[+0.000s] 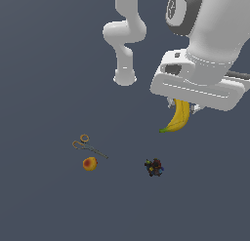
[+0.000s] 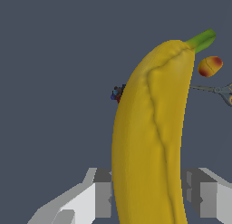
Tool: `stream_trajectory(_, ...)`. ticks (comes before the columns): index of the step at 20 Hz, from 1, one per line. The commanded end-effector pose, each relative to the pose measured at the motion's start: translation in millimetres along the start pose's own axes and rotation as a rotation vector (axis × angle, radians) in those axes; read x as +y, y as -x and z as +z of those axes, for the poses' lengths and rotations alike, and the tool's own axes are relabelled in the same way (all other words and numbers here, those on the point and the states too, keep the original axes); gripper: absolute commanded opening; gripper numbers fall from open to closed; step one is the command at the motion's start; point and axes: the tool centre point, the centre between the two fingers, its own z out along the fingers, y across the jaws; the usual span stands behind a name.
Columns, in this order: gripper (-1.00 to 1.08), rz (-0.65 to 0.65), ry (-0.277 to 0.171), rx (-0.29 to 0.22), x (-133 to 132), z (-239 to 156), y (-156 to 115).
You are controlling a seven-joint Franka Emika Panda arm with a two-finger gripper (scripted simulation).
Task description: Pick up a designated object from a clutter of objects.
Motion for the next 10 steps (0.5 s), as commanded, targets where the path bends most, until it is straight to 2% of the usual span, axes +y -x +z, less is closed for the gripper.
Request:
stream_trajectory(1,-1.0,0.001,0.0,0.0,-7.7,-18.2,-0.9)
stream_trajectory(10,-1.0,0.001,0.0,0.0,-24.1,-51.8,-3.7)
